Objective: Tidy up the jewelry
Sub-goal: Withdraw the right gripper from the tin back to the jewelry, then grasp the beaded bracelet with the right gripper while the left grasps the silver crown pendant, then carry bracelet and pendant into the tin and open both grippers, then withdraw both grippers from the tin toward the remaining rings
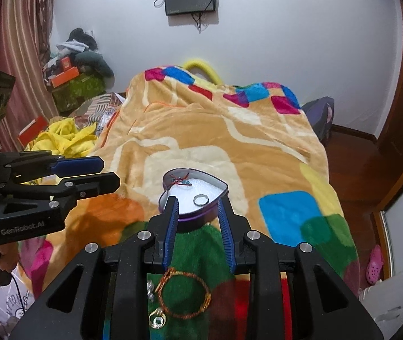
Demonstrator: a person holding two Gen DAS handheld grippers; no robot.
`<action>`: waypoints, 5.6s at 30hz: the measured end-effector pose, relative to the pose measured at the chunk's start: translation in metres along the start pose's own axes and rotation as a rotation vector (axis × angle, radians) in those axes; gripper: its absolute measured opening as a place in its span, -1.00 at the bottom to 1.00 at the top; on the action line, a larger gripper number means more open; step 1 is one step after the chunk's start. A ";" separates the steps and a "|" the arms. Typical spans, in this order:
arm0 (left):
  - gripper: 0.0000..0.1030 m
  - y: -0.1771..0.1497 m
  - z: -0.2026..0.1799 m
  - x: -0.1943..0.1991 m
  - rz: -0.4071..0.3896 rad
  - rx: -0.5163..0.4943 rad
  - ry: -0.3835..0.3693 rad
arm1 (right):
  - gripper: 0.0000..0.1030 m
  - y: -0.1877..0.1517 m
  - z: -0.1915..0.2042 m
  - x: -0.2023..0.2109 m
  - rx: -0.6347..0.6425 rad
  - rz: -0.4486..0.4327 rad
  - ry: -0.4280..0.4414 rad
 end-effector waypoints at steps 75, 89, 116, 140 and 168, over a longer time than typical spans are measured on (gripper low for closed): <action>-0.85 -0.041 -0.014 0.001 0.001 0.056 -0.024 | -0.88 -0.056 -0.023 0.004 -0.170 -0.003 -0.012; -0.85 -0.004 -0.003 0.008 -0.084 0.087 -0.027 | -0.88 -0.013 -0.020 0.009 -0.167 -0.105 0.009; -0.85 0.030 0.007 -0.054 -0.068 0.087 -0.054 | -0.88 0.023 -0.018 -0.059 -0.131 -0.079 0.061; -0.85 0.012 -0.006 -0.115 0.093 0.063 -0.119 | -0.87 0.002 -0.027 -0.108 -0.045 0.140 0.120; -0.54 0.022 -0.003 -0.021 -0.038 0.031 0.005 | -0.61 0.016 -0.005 -0.021 0.030 0.002 0.017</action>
Point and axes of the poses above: each gripper's, at about its wrist camera, not at the fingertips, and x roughly against the way its jaws point, z to its left, y to its top, the point moved 10 cm from there along -x, roughly the way its jaws point, and after that the axes turned 1 degree about -z, right-handed, at the moved point
